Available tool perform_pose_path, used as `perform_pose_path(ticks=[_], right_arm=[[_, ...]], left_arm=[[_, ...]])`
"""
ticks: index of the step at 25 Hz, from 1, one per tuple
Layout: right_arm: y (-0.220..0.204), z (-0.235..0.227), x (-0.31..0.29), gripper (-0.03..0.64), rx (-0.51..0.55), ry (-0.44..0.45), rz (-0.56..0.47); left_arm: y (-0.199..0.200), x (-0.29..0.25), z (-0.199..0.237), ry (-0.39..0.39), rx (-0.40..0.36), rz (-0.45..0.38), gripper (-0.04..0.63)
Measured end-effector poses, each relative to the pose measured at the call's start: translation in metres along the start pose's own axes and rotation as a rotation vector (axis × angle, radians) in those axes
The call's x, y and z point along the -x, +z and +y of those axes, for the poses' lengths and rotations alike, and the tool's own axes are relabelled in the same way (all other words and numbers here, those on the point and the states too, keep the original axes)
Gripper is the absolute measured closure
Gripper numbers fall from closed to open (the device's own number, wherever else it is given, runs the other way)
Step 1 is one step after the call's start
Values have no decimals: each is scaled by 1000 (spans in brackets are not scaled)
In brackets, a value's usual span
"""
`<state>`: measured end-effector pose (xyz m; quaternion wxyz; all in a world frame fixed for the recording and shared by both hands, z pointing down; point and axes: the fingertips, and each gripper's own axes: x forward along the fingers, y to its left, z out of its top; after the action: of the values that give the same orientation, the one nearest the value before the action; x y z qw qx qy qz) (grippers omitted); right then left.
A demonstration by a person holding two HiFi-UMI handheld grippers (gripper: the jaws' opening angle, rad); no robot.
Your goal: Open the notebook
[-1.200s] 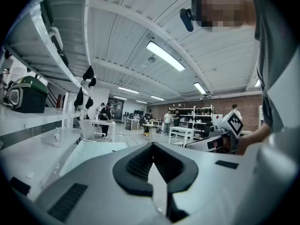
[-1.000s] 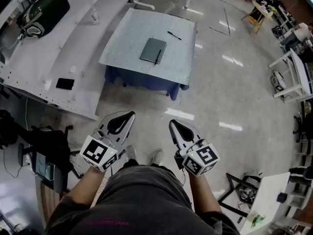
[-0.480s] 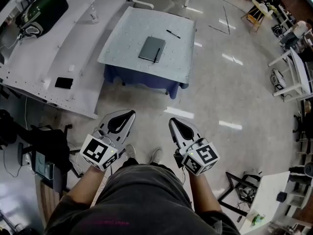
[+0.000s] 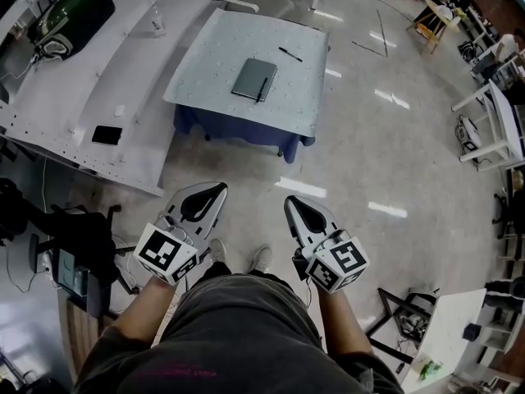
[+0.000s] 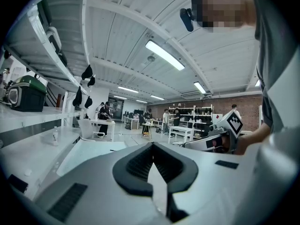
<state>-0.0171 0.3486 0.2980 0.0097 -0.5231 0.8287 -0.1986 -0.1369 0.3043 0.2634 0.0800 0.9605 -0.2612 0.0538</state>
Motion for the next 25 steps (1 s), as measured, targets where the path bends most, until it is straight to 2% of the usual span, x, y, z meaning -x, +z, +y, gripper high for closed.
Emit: perform_pose_path(ticks=[16, 25], right_arm=[[-5, -4, 24, 614, 9, 23, 11], [-11, 2, 25, 614, -6, 22, 15]], left_arm=[[0, 3, -29, 12, -15, -21, 592], [-5, 8, -32, 6, -15, -14, 543]])
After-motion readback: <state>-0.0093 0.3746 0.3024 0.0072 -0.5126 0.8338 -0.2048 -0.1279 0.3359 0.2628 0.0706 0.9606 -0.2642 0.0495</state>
